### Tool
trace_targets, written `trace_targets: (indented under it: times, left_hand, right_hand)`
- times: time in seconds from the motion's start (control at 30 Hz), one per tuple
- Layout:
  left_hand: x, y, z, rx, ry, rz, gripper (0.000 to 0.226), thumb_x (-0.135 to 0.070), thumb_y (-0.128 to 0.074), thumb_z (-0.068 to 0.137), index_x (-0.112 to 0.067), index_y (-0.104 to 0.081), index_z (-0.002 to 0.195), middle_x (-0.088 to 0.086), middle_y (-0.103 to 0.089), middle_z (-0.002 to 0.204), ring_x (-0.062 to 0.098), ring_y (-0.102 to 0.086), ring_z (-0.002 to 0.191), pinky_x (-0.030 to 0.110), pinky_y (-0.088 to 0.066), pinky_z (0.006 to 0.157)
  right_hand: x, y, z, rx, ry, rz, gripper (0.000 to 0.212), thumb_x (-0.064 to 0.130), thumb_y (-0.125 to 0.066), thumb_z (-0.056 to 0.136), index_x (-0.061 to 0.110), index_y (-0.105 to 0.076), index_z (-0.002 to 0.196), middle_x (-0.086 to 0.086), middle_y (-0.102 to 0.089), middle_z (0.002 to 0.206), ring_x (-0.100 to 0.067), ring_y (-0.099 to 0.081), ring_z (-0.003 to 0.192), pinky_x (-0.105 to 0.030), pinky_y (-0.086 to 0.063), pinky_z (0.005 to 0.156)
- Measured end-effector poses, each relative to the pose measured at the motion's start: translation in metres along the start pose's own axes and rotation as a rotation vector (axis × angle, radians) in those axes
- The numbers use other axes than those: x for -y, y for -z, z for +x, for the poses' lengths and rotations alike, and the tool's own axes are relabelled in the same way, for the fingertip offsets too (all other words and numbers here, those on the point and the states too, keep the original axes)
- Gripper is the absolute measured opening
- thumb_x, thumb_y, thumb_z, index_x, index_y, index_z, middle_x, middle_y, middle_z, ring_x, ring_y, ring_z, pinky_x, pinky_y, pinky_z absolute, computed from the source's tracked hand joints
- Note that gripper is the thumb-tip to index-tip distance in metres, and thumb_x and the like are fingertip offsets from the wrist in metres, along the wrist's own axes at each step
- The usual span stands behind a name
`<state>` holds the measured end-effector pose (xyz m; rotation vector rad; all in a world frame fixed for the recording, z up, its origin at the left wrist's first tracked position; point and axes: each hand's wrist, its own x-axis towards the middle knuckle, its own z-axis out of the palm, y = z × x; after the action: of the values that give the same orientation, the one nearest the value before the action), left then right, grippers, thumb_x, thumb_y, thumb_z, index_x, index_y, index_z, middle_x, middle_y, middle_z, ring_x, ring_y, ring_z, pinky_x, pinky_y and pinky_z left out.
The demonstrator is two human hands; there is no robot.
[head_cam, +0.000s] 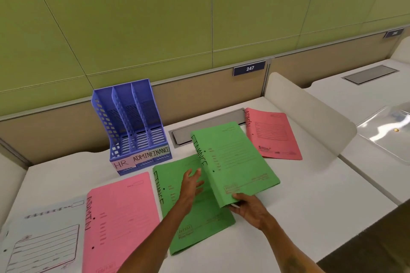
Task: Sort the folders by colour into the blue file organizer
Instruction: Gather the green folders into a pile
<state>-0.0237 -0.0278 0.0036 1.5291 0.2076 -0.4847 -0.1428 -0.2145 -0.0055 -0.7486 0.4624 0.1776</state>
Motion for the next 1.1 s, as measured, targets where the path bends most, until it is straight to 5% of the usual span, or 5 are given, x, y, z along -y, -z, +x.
trace_targets:
  times: [0.3, 0.57, 0.73, 0.87, 1.1]
  left_hand:
    - [0.011, 0.018, 0.004, -0.108, 0.087, -0.034, 0.079, -0.007, -0.065, 0.087, -0.026, -0.022, 0.149, 0.014, -0.047, 0.141, 0.030, -0.059, 0.112, 0.049, -0.053, 0.091]
    - [0.028, 0.048, -0.006, -0.089, 0.089, 0.006, 0.078, -0.003, -0.061, 0.088, -0.026, -0.020, 0.150, 0.014, -0.044, 0.144, 0.030, -0.058, 0.114, 0.049, -0.053, 0.090]
    - [0.035, 0.065, -0.015, -0.065, 0.014, 0.137, 0.076, 0.005, -0.058, 0.088, -0.017, -0.021, 0.151, 0.012, -0.040, 0.143, 0.023, -0.053, 0.113, 0.030, -0.055, 0.081]
    - [0.061, 0.085, 0.003, -0.165, -0.054, 0.292, 0.075, -0.018, -0.072, 0.078, -0.022, -0.037, 0.144, 0.005, -0.049, 0.133, 0.024, -0.058, 0.116, 0.043, -0.057, 0.088]
    - [0.069, 0.105, 0.015, -0.234, -0.053, 0.476, 0.051, -0.031, -0.073, 0.071, -0.023, -0.059, 0.119, 0.005, -0.056, 0.111, 0.020, -0.065, 0.096, 0.038, -0.060, 0.082]
  right_hand:
    - [-0.012, 0.002, 0.005, -0.001, -0.070, -0.129, 0.052, -0.013, -0.067, 0.077, -0.001, -0.051, 0.125, -0.029, -0.060, 0.126, -0.046, -0.059, 0.115, -0.060, -0.053, 0.085]
    - [0.035, 0.040, 0.030, -0.143, 0.061, -0.369, 0.041, 0.034, -0.057, 0.093, 0.013, -0.057, 0.129, -0.015, -0.064, 0.118, -0.032, -0.060, 0.102, -0.041, -0.052, 0.079]
    - [0.026, 0.030, 0.063, -0.215, -0.020, -0.777, 0.034, 0.017, -0.071, 0.083, 0.016, -0.064, 0.116, -0.011, -0.073, 0.104, -0.033, -0.069, 0.097, -0.043, -0.052, 0.085]
    - [-0.002, 0.026, 0.091, -0.297, 0.021, -0.917, 0.040, 0.020, -0.075, 0.063, 0.016, -0.068, 0.102, -0.009, -0.075, 0.095, -0.031, -0.072, 0.084, -0.052, -0.057, 0.083]
    - [-0.018, -0.003, 0.106, -0.385, 0.125, -1.265, 0.034, 0.006, -0.065, 0.075, 0.011, -0.068, 0.109, -0.007, -0.069, 0.103, -0.024, -0.064, 0.091, -0.029, -0.050, 0.073]
